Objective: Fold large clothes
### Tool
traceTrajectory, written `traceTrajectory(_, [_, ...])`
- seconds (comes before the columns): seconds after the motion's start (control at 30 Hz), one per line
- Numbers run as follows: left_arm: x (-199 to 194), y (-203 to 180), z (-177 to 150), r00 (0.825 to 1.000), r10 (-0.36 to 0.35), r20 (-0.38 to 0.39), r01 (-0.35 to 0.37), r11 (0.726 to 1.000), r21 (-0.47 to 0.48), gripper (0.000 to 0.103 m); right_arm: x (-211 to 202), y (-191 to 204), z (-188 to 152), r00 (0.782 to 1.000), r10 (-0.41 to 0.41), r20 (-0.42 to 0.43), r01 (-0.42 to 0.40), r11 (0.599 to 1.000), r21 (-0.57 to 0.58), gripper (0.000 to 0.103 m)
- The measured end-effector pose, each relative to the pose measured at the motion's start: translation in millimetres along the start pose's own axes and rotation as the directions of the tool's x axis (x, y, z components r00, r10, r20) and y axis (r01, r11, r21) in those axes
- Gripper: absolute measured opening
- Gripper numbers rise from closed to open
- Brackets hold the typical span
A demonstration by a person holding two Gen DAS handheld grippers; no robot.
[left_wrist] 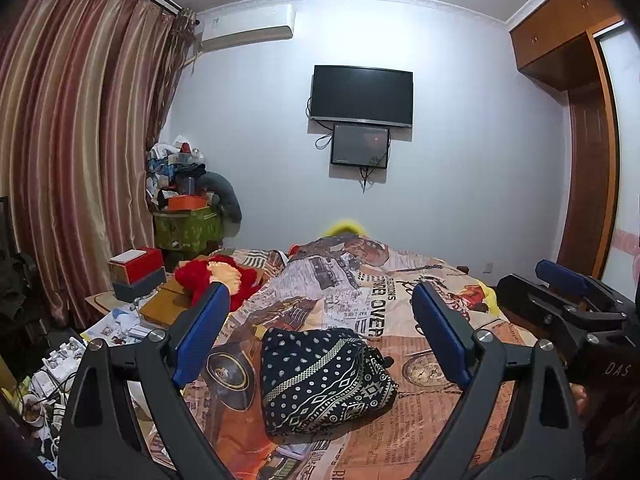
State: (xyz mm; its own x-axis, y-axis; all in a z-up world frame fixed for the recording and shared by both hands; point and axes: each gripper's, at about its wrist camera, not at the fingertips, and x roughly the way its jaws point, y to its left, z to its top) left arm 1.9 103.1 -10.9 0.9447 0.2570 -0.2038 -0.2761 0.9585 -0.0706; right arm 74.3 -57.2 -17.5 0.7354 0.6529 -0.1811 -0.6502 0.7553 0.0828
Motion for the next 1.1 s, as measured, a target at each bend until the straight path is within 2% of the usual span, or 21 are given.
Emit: traceTrajectory(1.1, [13,7,-2,0.999,-0.045,-0.028,0.044,0.999,-0.012,0.093,5,-6,-3,1.0,-0.011,-0.021,0.012,1.0,0.019,0.102])
